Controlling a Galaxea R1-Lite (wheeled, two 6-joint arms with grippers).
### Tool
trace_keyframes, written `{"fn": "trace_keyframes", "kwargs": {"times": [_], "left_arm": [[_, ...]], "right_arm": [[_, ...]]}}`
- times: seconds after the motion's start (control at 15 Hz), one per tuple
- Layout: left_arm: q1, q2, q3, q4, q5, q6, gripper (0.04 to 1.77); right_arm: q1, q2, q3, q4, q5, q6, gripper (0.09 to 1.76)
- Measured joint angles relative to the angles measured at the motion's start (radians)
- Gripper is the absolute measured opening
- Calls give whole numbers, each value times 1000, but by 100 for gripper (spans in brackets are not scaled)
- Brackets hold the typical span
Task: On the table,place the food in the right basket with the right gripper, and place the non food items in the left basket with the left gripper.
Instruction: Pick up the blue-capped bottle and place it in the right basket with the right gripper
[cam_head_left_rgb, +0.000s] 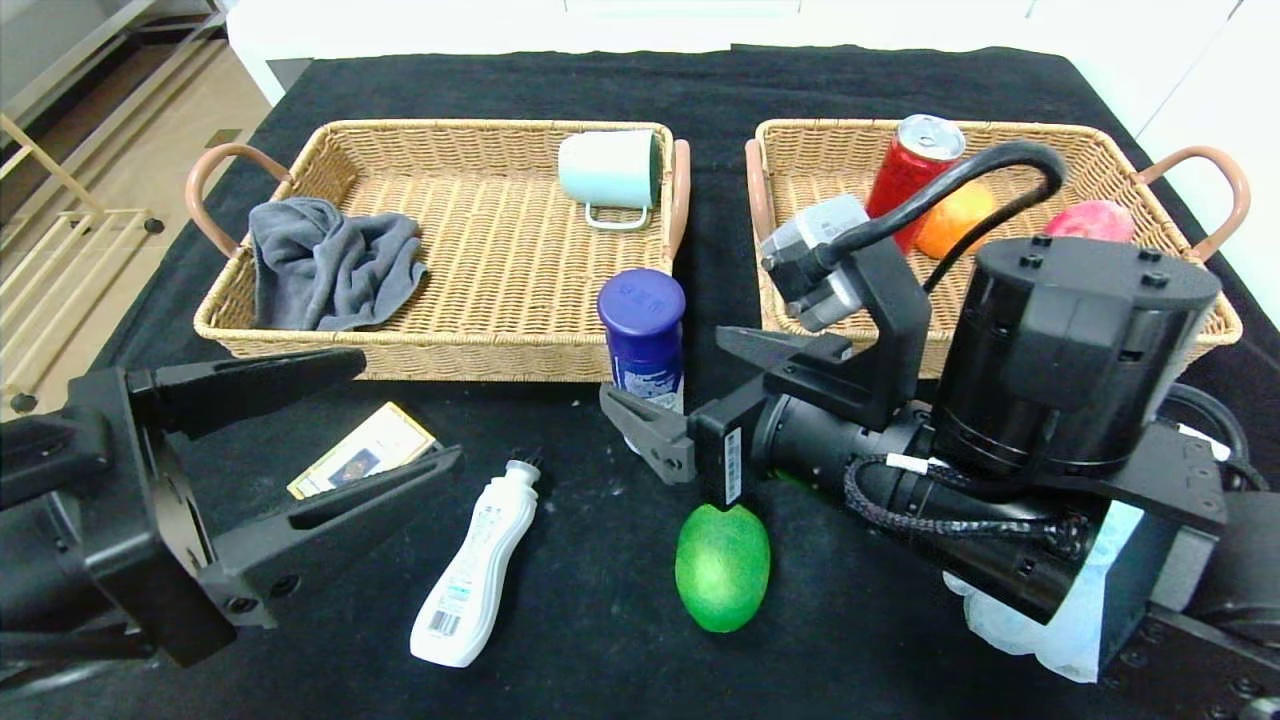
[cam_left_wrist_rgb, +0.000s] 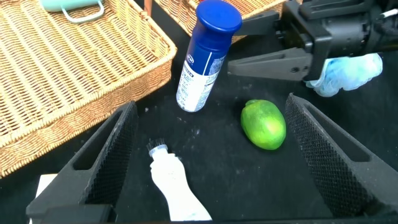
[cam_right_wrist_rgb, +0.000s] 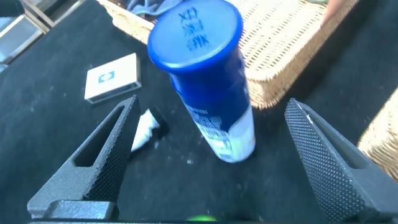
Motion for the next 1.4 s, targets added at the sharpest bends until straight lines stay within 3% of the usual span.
{"fn": "trace_keyframes", "kwargs": {"times": [1.4], "left_arm": [[9, -13, -6, -1, 0, -1, 172]], "right_arm": [[-6, 148, -119, -103, -63, -24, 170]]}}
